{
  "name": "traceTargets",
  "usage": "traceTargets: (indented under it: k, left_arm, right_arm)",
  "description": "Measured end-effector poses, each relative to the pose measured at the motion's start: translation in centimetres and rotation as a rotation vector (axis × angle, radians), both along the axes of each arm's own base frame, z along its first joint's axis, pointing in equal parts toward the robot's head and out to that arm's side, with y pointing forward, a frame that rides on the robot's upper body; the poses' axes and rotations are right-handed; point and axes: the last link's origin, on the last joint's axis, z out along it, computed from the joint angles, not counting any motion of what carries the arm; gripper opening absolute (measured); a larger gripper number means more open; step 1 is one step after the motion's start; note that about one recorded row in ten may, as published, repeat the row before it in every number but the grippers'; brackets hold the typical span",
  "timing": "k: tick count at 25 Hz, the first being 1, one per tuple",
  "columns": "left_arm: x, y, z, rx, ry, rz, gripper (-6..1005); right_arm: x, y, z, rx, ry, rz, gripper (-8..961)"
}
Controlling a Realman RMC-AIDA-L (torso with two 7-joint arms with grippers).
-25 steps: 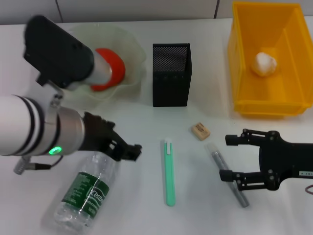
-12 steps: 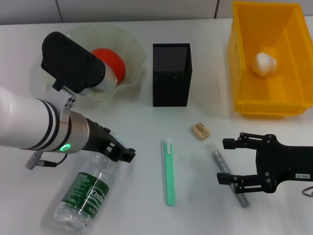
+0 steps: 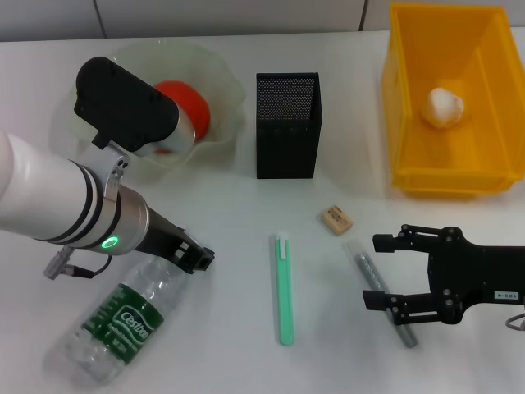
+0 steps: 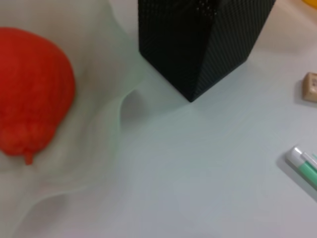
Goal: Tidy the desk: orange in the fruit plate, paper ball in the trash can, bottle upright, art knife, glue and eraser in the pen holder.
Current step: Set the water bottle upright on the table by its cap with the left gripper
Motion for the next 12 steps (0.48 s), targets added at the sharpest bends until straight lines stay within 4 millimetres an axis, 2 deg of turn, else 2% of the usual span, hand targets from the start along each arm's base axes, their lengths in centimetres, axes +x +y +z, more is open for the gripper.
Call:
traceTargets:
  k: [5,6,8,9,10,11,12]
  left_arm:
    - [0.3,0.1,0.7,-0.011,-0.050,-0.039,487]
    - [0.3,0.1,1.7,-0.005,-0.111,-0.070,480]
    - [0.3,0.1,2.3,0.001,-0.149,-0.094,465]
    - [-0.2,0.2,3.8,0.025,-0.223,-0.144,458]
    - [-0.2,0.2,3.8,0.025,-0.223,-0.144,451]
    - [-0.7,0.1,5.2,0.043,-0.300,-0.204,444]
    - [-0.7,0.1,5.2,0.043,-0.300,-0.204,444]
  right_arm:
    - [0.0,0.1,0.2,0.003,0.002,-0.011,841]
    - [0.1,0.1,0.2,0.004,0.002,-0.012,841]
    - [0.1,0.1,0.2,0.004,0.002,-0.012,841]
    - [0.1,0.0,0.2,0.003,0.003,-0.012,841]
    - [0.1,0.0,0.2,0.003,0.003,-0.012,840]
    - [0.1,0.0,0.2,0.001,0.004,-0.012,840]
    - [0.1,0.0,0.3,0.001,0.004,-0.013,840]
